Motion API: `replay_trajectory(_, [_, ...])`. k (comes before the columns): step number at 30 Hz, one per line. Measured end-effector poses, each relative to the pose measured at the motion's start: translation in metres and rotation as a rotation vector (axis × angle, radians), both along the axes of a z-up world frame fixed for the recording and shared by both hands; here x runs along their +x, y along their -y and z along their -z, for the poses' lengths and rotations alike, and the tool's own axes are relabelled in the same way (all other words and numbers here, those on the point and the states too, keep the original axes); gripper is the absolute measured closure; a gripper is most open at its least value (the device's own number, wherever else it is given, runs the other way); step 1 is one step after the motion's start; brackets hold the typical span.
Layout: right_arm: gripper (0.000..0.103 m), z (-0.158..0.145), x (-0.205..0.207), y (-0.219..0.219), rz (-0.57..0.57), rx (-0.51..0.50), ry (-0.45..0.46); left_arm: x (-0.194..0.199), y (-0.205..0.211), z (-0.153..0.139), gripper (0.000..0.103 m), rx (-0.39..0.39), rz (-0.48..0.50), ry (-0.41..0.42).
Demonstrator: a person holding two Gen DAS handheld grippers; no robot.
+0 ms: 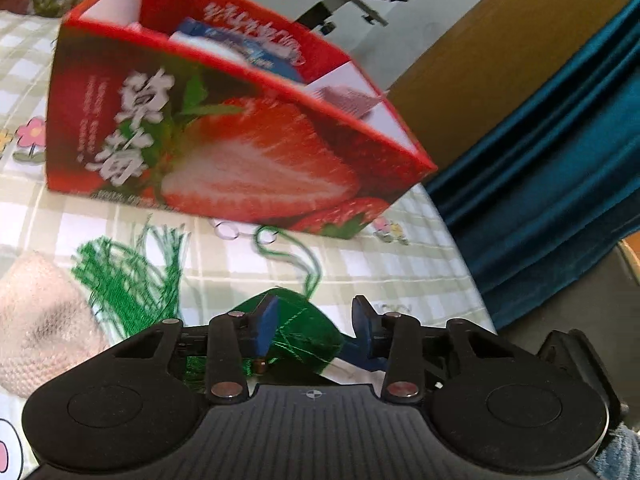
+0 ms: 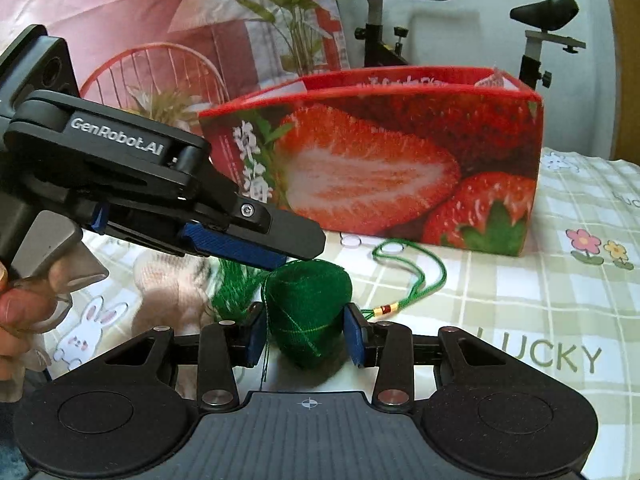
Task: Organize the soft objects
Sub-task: 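Close the right gripper on the green yarn ball and lift it, then carry the green yarn ball over the red box and open the right gripper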
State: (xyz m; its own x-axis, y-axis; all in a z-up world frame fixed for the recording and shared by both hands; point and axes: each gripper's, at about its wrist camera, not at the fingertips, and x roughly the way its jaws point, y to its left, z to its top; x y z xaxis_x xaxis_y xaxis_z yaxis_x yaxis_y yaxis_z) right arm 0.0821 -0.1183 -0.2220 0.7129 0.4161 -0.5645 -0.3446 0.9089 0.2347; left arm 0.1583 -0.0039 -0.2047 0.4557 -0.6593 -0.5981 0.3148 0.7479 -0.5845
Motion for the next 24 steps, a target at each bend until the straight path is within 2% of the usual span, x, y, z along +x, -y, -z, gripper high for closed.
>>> replay_trajectory(5, [0.066, -0.014, -0.003, 0.003, 0.010, 0.020, 0.051, -0.001, 0.002, -0.022, 0.062, -0.016, 0.016, 0.053])
replay_trajectory(8, [0.066, -0.013, -0.004, 0.003, 0.001, 0.009, 0.051, -0.002, -0.001, -0.027, 0.059, 0.027, -0.029, 0.081])
replay_trajectory(10, [0.066, -0.009, -0.004, 0.002, -0.003, 0.005, 0.041, -0.001, -0.006, -0.023, 0.055, 0.050, -0.065, 0.067])
replay_trajectory(13, [0.066, -0.007, -0.004, 0.002, -0.001, 0.011, 0.033, 0.003, -0.011, -0.010, 0.055, 0.053, -0.095, 0.009])
replay_trajectory(18, [0.067, -0.002, -0.002, 0.001, -0.001, 0.014, 0.014, 0.009, -0.010, 0.011, 0.054, 0.017, -0.111, -0.074])
replay_trajectory(24, [0.067, -0.016, -0.003, 0.006, 0.010, 0.051, 0.062, 0.004, -0.012, -0.008, 0.054, -0.002, -0.093, -0.002])
